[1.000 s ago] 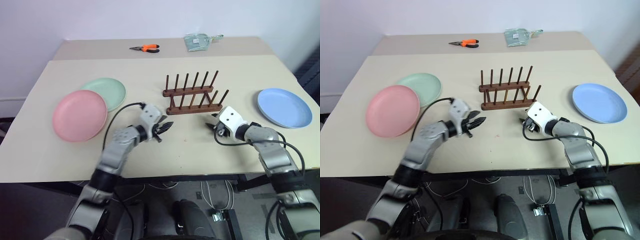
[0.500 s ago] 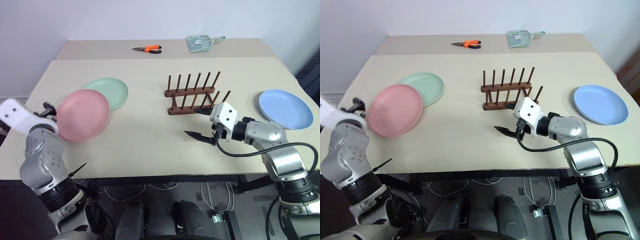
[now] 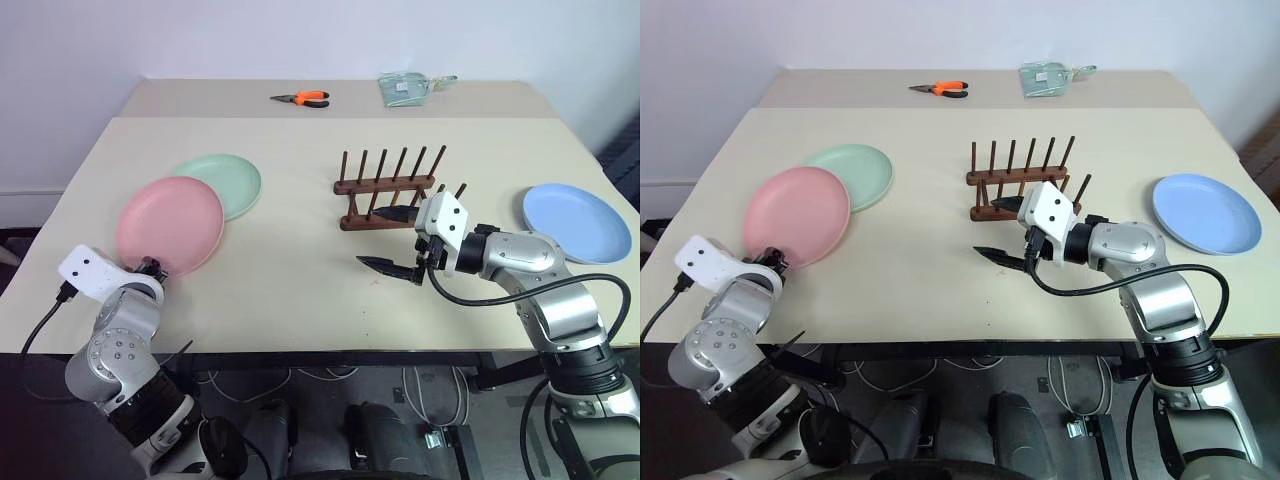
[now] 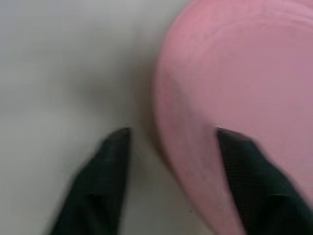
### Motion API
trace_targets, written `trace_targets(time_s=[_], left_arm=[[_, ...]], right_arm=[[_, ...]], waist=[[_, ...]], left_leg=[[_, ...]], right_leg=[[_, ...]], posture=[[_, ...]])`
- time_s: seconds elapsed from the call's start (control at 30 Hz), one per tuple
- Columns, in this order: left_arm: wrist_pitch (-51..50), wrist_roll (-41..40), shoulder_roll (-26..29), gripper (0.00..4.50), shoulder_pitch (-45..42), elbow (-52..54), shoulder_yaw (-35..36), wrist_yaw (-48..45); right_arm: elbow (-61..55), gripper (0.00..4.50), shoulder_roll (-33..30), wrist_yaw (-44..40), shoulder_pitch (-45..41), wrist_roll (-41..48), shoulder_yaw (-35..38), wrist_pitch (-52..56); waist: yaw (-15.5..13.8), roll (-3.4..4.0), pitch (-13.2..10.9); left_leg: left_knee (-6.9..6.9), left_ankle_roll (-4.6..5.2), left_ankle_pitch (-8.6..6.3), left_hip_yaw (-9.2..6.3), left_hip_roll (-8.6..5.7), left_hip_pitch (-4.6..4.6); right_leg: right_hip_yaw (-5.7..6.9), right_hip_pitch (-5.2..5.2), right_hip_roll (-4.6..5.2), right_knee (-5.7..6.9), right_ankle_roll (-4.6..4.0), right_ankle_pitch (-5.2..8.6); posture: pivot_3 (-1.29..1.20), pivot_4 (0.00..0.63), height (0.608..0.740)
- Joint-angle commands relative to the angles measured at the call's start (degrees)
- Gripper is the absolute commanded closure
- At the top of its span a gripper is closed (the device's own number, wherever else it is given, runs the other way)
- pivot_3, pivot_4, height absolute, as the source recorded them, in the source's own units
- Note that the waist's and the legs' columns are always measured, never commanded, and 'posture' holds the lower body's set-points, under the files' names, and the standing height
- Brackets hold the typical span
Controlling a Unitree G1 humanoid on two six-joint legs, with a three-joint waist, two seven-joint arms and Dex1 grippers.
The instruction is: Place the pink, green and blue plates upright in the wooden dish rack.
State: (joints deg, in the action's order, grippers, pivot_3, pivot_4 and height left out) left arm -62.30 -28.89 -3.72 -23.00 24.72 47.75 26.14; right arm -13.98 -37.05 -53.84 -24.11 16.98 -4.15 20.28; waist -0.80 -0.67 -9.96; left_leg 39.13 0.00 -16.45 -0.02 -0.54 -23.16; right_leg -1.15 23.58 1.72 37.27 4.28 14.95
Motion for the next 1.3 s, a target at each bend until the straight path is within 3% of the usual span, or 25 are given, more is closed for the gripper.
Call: trace_targets(time_s=[0.03, 0.1, 0.33, 0.47, 0.57, 0.7, 1.03, 1.13, 1.3], left_arm=[[-0.8, -2.7, 0.4, 3.60, -0.7, -1.9, 0.0, -0.8], [-0.5, -3.0, 1.1, 4.46, -0.7, -2.2, -0.6, -1.0], [5.3, -5.0, 2.9, 4.46, -1.1, -1.3, -3.6, -4.9], [14.4, -3.8, 7.7, 4.49, -2.3, 3.3, -11.6, -13.3], [16.1, -1.7, 11.2, 4.49, -3.3, 3.9, -18.0, -15.7], [16.3, -0.4, 12.8, 4.49, -8.6, 4.0, -26.9, -17.4], [12.7, -3.3, 7.1, 4.49, -14.5, 5.4, -33.2, -14.7], [11.2, -4.3, 5.8, 4.50, -14.5, 6.5, -33.8, -14.1], [9.1, -5.8, 5.3, 4.50, -14.3, 7.0, -33.0, -13.0]], right_arm=[[-2.7, 0.30, -0.7, 0.9, 1.3, -0.7, 1.1, -1.8], [-3.0, 0.30, -0.9, 1.1, 1.9, -0.9, 1.2, -2.0], [-3.3, 0.30, -1.3, 1.0, 1.7, -0.1, 1.7, -1.0], [-3.8, 0.15, -2.0, 0.0, -0.9, 1.1, 1.5, 1.5], [-3.1, 0.15, -0.9, 2.7, -5.0, -4.5, -0.8, -4.3], [-0.1, 0.15, 1.8, 8.0, -11.8, -19.1, -9.2, -16.1], [12.1, 0.15, 2.9, 19.4, -19.6, -40.0, -15.1, -32.3], [14.9, 1.07, 2.2, 22.7, -20.4, -45.0, -15.7, -35.5], [17.0, 3.50, 1.9, 26.3, -20.3, -49.7, -15.2, -38.0]], waist=[[-0.1, 0.00, 0.0], [0.0, -0.01, 0.0], [0.1, -0.01, 0.0], [0.1, -0.06, 0.0], [0.1, -0.03, 0.0], [0.3, -0.03, 0.0], [0.2, -0.04, 0.0], [0.2, -0.04, 0.0], [0.2, -0.04, 0.0]], left_leg=[[0.00, 0.00, 0.00, 0.00, 0.00, 0.00], [0.00, 0.00, 0.00, 0.00, -0.01, 0.00], [-0.03, -0.03, 0.01, 0.00, -0.01, 0.00], [-0.02, -0.05, 0.02, 0.00, -0.01, -0.08], [-0.04, -0.08, 0.03, 0.00, -0.01, -0.16], [-0.11, -0.15, 0.07, 0.01, -0.01, -0.20], [-0.12, -0.40, 0.24, 0.05, -0.01, -0.33], [-0.12, -0.39, 0.24, 0.05, -0.01, -0.33], [-0.12, -0.41, 0.25, 0.05, -0.01, -0.33]], right_leg=[[0.01, -0.01, 0.01, -0.01, 0.00, 0.00], [0.01, -0.01, 0.01, -0.02, 0.00, 0.00], [0.00, 0.01, 0.00, -0.01, -0.01, 0.00], [0.00, 0.09, 0.02, -0.04, -0.05, -0.02], [-0.01, 0.18, 0.03, -0.05, -0.08, -0.03], [-0.03, 0.30, -0.02, -0.03, -0.11, -0.05], [-0.05, 0.45, -0.06, -0.02, -0.09, -0.06], [-0.05, 0.45, -0.08, 0.00, -0.09, -0.06], [-0.06, 0.46, -0.10, 0.00, -0.09, -0.06]], posture=[[0.00, 0.150, 0.740], [0.00, 0.150, 0.740], [0.00, 0.150, 0.740], [0.00, 0.150, 0.740], [0.00, 0.150, 0.740], [0.00, 0.150, 0.740], [0.00, 0.150, 0.740], [0.00, 0.150, 0.740], [0.00, 0.150, 0.740]])
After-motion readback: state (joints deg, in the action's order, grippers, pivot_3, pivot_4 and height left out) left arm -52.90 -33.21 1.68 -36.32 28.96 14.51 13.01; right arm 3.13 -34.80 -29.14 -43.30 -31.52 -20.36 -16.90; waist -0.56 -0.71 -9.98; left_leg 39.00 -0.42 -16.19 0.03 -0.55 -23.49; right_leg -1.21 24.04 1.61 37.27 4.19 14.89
